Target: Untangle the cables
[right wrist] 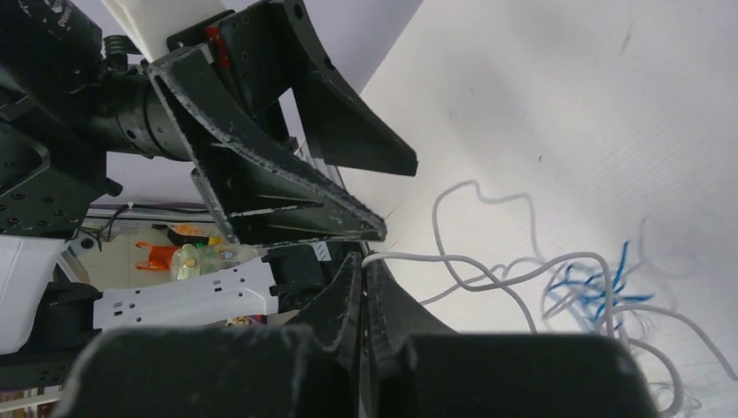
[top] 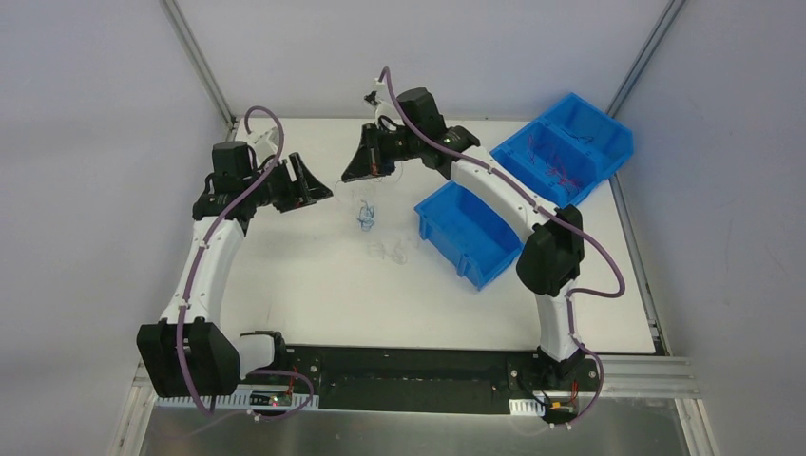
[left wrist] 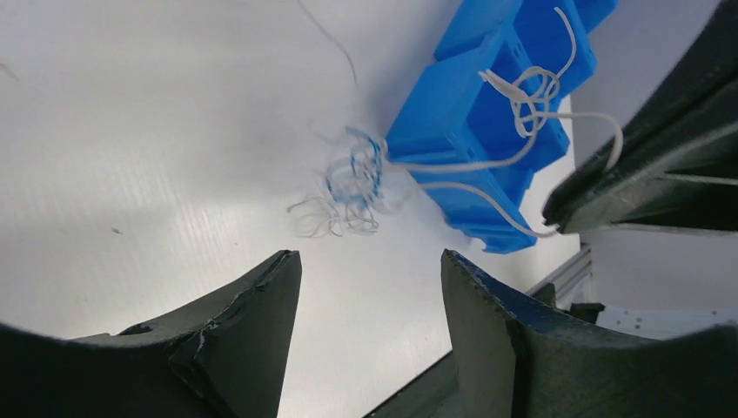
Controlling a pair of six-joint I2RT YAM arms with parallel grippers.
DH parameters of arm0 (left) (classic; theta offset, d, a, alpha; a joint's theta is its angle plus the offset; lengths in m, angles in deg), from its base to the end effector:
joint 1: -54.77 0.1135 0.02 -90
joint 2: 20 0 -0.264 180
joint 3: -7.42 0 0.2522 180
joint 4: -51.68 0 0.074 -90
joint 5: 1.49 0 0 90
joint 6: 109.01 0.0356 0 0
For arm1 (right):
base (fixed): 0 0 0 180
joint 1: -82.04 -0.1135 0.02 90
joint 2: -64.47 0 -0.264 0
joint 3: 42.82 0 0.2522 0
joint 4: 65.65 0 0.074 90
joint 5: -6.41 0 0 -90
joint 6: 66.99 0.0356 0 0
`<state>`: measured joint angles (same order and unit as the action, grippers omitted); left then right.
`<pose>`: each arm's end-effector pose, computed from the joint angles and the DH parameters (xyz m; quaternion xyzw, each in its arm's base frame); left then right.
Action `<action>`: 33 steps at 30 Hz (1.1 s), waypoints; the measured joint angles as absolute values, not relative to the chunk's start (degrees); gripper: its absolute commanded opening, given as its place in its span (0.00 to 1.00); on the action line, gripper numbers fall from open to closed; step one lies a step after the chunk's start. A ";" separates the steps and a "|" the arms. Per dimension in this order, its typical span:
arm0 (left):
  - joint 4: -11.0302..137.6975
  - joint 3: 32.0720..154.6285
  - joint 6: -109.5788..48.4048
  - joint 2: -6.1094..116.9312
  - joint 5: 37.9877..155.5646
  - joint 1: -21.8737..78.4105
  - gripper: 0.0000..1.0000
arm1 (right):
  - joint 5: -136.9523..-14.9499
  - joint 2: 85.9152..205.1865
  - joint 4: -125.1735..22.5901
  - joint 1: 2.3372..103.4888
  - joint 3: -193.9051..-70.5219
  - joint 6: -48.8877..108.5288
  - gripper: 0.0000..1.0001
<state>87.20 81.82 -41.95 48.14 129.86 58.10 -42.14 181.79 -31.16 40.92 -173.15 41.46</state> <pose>0.2612 -0.0084 0.3368 -0.0096 0.8267 -0.3807 0.4142 0.3465 0.3338 0.3680 -0.3473 0.7188 0.5154 0.3117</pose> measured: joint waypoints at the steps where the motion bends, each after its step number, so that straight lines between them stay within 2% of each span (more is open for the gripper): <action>1: 87.15 81.89 -41.44 48.32 129.11 58.10 0.64 | -41.92 181.79 -31.29 40.87 -173.15 41.84 0.00; 7: 86.43 83.70 -37.49 51.03 127.02 57.29 0.70 | -40.54 181.79 -31.51 40.85 -173.22 43.30 0.00; 28: 82.34 84.84 -33.51 52.76 129.31 55.63 0.70 | -38.95 181.81 -29.32 40.13 -178.18 45.33 0.00; 30: 81.16 85.54 -33.55 53.43 129.62 54.47 0.63 | -38.69 181.81 -29.32 40.09 -178.18 45.70 0.00; 31: 80.40 85.65 -33.58 53.83 129.86 53.75 0.56 | -38.53 181.81 -29.32 40.04 -178.18 46.01 0.00; 33: 79.26 85.65 -34.27 54.48 130.01 52.70 0.31 | -38.34 181.85 -29.10 39.93 -178.66 46.38 0.00</action>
<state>79.26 85.65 -34.27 54.48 130.01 52.70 -38.34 181.85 -29.10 39.93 -178.66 46.38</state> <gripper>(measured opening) 0.592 0.009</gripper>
